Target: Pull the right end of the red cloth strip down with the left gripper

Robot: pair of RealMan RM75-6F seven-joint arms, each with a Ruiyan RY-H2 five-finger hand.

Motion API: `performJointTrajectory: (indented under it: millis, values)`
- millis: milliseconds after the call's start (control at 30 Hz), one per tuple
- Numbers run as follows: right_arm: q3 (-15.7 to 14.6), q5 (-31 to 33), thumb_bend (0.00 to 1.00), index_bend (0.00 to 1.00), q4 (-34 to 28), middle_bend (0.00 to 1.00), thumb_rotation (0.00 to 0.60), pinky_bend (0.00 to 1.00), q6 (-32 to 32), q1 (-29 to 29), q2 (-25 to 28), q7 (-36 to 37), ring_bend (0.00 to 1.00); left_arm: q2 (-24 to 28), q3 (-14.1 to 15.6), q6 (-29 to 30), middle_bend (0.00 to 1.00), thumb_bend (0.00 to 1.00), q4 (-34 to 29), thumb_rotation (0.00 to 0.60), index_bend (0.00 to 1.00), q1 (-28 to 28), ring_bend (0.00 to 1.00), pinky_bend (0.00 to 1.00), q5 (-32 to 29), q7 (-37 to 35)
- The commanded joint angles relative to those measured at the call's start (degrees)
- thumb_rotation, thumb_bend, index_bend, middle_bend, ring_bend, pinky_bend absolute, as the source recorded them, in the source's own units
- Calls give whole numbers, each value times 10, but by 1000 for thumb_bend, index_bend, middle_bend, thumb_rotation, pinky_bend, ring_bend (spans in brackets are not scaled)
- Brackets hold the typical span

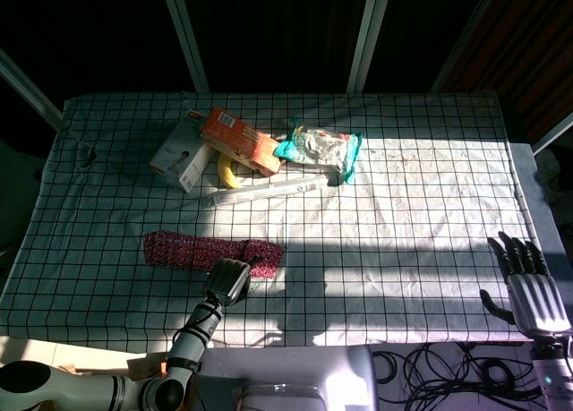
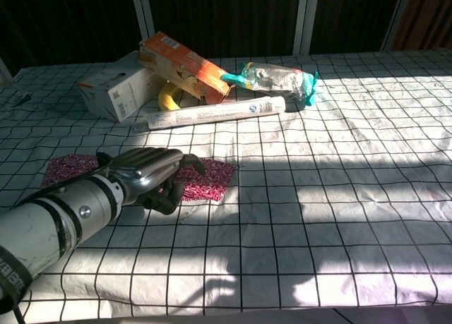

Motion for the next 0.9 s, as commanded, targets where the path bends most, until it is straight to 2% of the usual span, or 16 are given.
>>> performJointTrajectory:
  millis: [33, 533, 900]
  values:
    - [0, 0, 258, 0, 0, 0, 600, 23, 1, -1, 0, 0, 0, 0, 3, 1, 1000, 844, 0, 600, 248, -1, 1000, 1000, 0, 1]
    - [0, 0, 258, 0, 0, 0, 600, 23, -1, 0, 0, -9, 0, -9, 15, 7, 1000, 848, 11, 600, 247, -8, 1000, 1000, -16, 20]
    - [-5, -12, 258, 0, -1, 0, 600, 23, 10, -6, 9, -2, 0, 10, 19, -6, 1000, 891, -26, 600, 285, -22, 1000, 1000, -88, 60]
